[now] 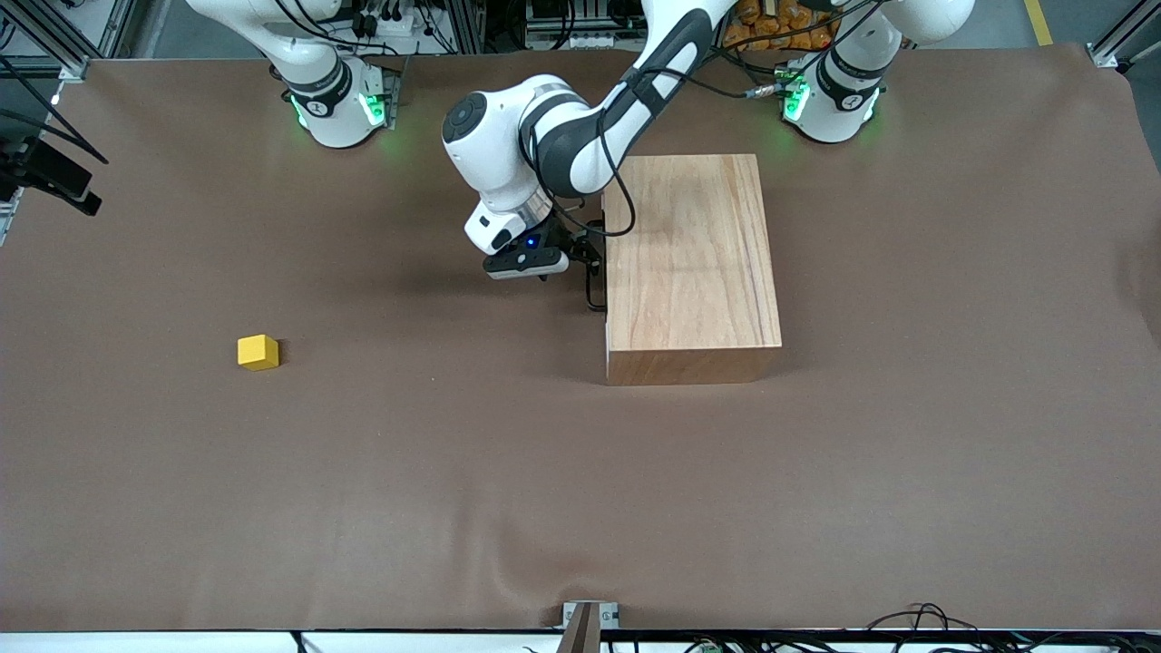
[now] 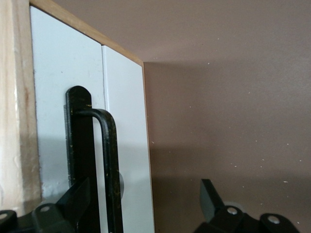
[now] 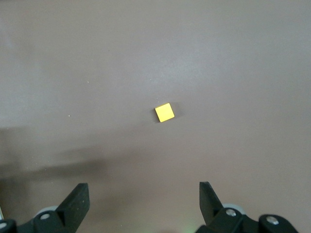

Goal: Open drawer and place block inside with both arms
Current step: 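Pull the drawer handle outward with the left gripper to open it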

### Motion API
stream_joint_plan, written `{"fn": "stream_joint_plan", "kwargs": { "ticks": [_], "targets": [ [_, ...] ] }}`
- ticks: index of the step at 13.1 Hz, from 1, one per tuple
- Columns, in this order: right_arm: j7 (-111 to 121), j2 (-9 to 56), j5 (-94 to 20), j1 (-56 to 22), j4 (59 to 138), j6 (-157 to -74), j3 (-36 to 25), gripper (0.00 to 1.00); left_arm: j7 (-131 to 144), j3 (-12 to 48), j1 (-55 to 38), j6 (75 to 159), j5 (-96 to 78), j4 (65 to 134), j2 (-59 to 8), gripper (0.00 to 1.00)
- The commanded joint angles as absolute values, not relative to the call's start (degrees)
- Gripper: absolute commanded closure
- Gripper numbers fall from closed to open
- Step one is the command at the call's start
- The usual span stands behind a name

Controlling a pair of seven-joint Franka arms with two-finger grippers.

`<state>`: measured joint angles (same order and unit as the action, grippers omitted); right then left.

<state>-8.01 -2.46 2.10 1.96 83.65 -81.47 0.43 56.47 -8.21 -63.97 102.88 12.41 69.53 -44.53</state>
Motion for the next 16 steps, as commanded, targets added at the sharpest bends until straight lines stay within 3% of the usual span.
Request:
{"fn": "stream_joint_plan", "kwargs": {
  "ticks": [1, 16],
  "targets": [
    [-8.0, -2.4, 3.0, 3.3, 83.2, -80.9, 1.7, 0.0, 56.0, -8.5, -64.7, 101.8, 13.2, 68.7, -45.1, 0.0],
    [-8.0, -2.4, 2.9, 3.3, 83.2, -80.5, 1.7, 0.0, 59.1, -7.8, -64.6, 104.7, 8.4, 68.2, -46.3, 0.0]
  ]
}}
